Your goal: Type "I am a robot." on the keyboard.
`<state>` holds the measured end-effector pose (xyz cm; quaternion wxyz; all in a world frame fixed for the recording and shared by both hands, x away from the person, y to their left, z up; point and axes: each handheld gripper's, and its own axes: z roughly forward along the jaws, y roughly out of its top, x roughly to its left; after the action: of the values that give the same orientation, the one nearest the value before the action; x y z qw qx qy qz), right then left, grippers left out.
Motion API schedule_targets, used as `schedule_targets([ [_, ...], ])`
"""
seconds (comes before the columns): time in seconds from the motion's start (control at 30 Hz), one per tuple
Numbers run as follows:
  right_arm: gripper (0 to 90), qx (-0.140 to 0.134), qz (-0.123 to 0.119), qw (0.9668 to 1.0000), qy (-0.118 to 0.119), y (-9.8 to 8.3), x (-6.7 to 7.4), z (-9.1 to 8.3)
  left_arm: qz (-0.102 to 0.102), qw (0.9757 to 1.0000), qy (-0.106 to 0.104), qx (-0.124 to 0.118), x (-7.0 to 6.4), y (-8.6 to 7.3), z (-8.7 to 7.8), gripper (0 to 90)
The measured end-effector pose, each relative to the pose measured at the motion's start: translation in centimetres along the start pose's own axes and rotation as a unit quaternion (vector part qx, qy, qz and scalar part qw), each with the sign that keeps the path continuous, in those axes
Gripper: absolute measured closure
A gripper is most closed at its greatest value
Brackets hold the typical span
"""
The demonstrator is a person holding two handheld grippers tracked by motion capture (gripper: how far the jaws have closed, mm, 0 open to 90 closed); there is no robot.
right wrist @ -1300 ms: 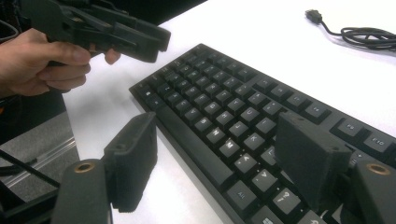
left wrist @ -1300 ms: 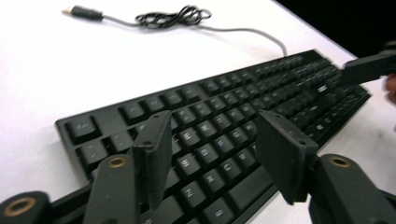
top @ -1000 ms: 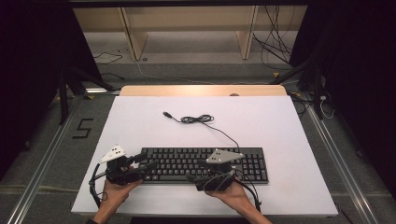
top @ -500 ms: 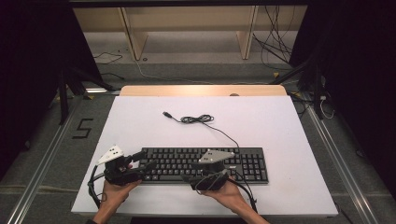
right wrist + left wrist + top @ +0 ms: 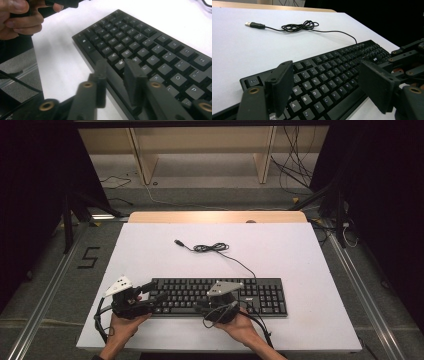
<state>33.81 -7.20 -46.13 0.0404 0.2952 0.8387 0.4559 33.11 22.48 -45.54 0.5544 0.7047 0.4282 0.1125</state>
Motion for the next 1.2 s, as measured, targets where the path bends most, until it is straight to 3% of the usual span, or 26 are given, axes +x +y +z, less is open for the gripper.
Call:
schedule_targets([
  [0.43,89.8,0.026,-0.006,0.9996,-0.012,-0.1,-0.2,1.4,0.000,1.0000,0.001,-0.001,0.1,0.0,0.0,27.7],
  [1.2,90.0,0.060,-0.022,0.9977,-0.023,-0.6,-0.1,3.0,-0.001,1.0000,0.004,-0.001,0.2,0.0,-0.1,27.7],
])
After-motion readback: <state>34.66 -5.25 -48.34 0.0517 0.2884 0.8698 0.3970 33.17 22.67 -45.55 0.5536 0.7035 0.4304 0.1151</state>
